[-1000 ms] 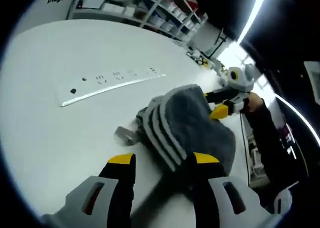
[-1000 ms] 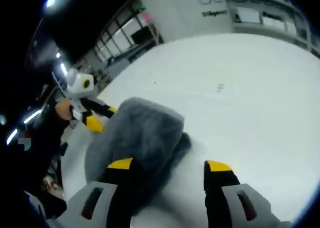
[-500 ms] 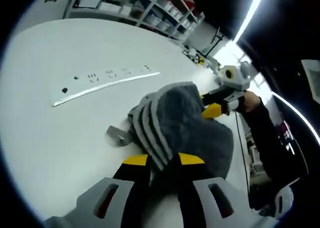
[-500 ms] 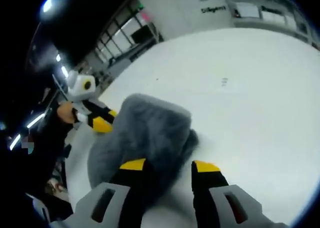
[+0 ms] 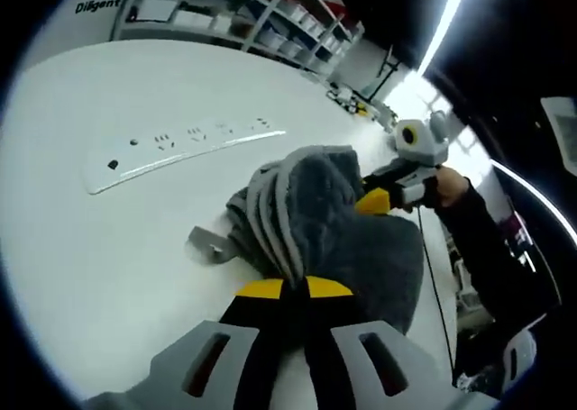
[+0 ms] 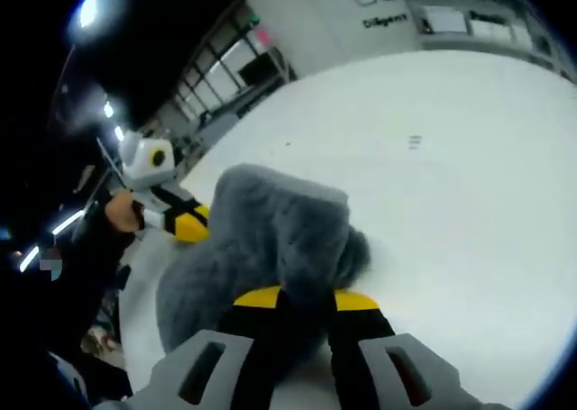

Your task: Open the folded towel by lifting each exposed corner and separating the folded layers until the towel lies flat within the target outline without major curled edges

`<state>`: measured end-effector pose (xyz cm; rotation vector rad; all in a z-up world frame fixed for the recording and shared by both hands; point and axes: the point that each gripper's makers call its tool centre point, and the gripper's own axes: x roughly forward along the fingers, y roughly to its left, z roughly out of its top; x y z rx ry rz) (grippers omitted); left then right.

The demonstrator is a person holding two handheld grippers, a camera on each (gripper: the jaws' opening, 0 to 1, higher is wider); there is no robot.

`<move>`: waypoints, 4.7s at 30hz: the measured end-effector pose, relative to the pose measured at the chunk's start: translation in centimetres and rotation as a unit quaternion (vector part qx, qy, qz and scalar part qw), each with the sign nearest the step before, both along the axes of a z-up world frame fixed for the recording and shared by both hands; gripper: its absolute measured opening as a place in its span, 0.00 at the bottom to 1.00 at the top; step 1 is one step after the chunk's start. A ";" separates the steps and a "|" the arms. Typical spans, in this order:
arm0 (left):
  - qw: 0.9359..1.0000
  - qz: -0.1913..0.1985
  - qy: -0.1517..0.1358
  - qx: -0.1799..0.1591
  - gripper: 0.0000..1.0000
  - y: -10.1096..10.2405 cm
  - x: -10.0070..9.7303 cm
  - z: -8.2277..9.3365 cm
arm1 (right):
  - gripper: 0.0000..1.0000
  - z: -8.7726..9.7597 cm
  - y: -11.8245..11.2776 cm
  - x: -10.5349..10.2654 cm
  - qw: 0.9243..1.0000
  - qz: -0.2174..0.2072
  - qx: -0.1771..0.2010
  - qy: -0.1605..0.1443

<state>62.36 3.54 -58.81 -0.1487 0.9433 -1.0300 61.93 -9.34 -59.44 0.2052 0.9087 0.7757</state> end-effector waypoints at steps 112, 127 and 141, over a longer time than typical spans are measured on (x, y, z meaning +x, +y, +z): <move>0.995 0.031 -0.096 -0.025 0.02 5.0 -8.3 1.2 | 0.11 1.3 5.0 -7.4 0.995 0.025 0.052 -0.082; 0.996 0.052 -0.071 -0.030 0.02 4.9 -8.9 0.8 | 0.11 1.2 5.1 -7.8 0.995 0.021 0.062 -0.075; 0.993 0.048 -0.105 -0.036 0.03 4.8 -9.4 1.2 | 0.11 1.3 5.2 -8.5 0.995 0.027 0.064 -0.077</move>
